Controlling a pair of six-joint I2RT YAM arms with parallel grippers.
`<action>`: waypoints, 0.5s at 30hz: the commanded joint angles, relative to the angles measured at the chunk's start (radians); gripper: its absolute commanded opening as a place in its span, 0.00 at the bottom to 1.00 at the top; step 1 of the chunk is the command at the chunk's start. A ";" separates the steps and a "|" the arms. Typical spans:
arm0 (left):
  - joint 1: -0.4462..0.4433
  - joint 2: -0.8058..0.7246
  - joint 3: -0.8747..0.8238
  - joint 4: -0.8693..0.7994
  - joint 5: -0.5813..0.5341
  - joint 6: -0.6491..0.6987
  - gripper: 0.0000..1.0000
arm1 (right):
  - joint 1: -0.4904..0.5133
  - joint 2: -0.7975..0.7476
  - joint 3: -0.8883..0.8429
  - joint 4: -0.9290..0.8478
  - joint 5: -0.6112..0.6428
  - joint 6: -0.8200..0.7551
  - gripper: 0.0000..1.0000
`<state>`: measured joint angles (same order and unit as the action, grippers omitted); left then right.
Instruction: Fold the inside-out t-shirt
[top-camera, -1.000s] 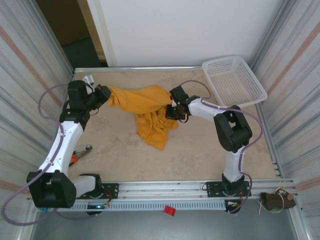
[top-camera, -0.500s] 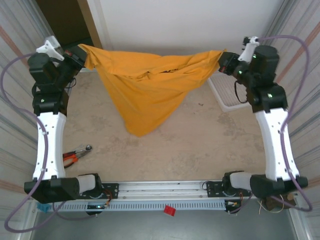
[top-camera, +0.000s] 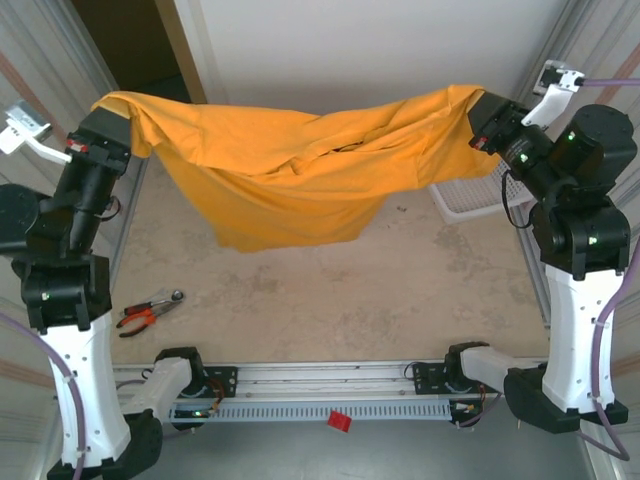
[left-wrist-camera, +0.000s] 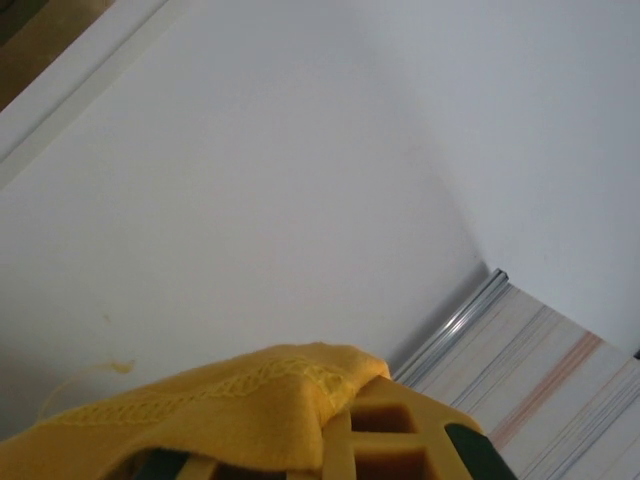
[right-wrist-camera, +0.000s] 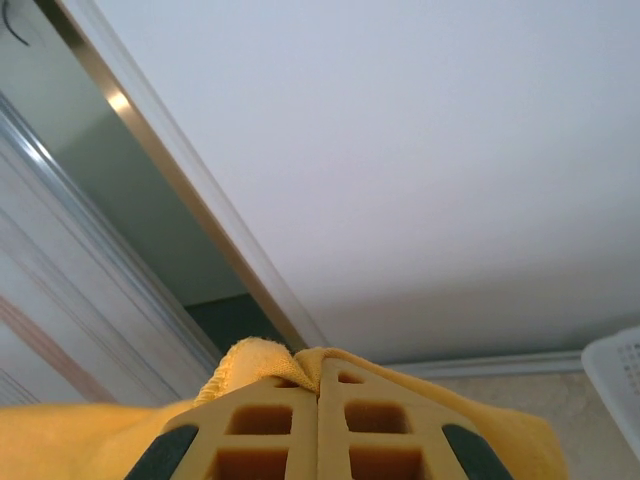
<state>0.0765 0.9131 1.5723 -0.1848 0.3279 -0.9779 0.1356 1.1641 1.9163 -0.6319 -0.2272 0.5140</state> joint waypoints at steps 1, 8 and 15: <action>-0.004 0.067 -0.054 -0.059 -0.076 -0.043 0.05 | -0.007 0.101 -0.010 0.051 -0.005 0.011 0.00; -0.071 0.321 -0.281 0.085 -0.065 0.018 0.06 | 0.003 0.419 -0.073 0.125 -0.001 0.014 0.00; -0.109 0.731 -0.190 0.177 -0.110 0.212 0.12 | 0.060 0.894 0.221 0.110 0.078 -0.071 0.00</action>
<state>-0.0299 1.5906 1.2888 -0.0788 0.2485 -0.8768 0.1638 1.9915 2.0003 -0.5224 -0.1997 0.5007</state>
